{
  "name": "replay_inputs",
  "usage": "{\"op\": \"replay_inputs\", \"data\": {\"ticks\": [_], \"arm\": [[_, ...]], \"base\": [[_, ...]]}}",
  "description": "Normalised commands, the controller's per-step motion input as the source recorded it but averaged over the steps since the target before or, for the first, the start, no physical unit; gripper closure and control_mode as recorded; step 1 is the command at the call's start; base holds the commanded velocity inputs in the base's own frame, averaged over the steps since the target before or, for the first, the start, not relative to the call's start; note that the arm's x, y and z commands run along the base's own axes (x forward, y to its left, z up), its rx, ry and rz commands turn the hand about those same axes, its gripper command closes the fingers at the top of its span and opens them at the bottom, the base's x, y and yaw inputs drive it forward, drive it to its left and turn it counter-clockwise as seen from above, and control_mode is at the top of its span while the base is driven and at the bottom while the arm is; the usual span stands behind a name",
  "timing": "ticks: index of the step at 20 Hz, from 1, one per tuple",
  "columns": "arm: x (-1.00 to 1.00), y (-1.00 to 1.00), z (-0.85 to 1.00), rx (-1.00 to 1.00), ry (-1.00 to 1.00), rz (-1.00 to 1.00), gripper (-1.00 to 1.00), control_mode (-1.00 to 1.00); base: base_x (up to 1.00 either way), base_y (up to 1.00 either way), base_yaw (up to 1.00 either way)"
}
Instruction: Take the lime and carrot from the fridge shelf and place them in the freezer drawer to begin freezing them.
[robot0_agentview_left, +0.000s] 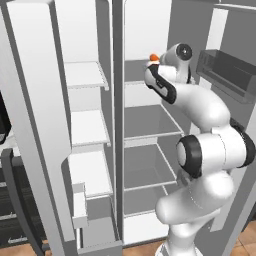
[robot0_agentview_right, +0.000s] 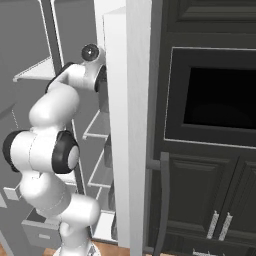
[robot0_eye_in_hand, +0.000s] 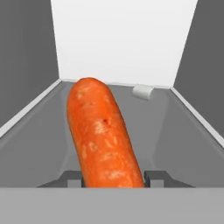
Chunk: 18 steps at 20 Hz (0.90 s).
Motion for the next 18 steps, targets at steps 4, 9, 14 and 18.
{"op": "replay_inputs", "data": {"ticks": [4, 9, 14, 18], "arm": [[-0.66, 0.07, 0.02, 0.0, 0.01, -0.07, 1.0, -1.0], [-0.99, 0.02, 0.0, 0.0, 0.0, -0.05, 1.0, -1.0], [-1.0, 0.0, 0.0, 0.0, 0.0, -0.05, 1.0, -1.0], [-1.0, 0.03, 0.01, 0.0, 0.02, -0.05, 1.0, -1.0]], "base": [[0.0, 0.0, 0.0], [0.0, 0.0, 0.0], [0.0, 0.0, 0.0], [0.0, 0.0, 0.0]]}}
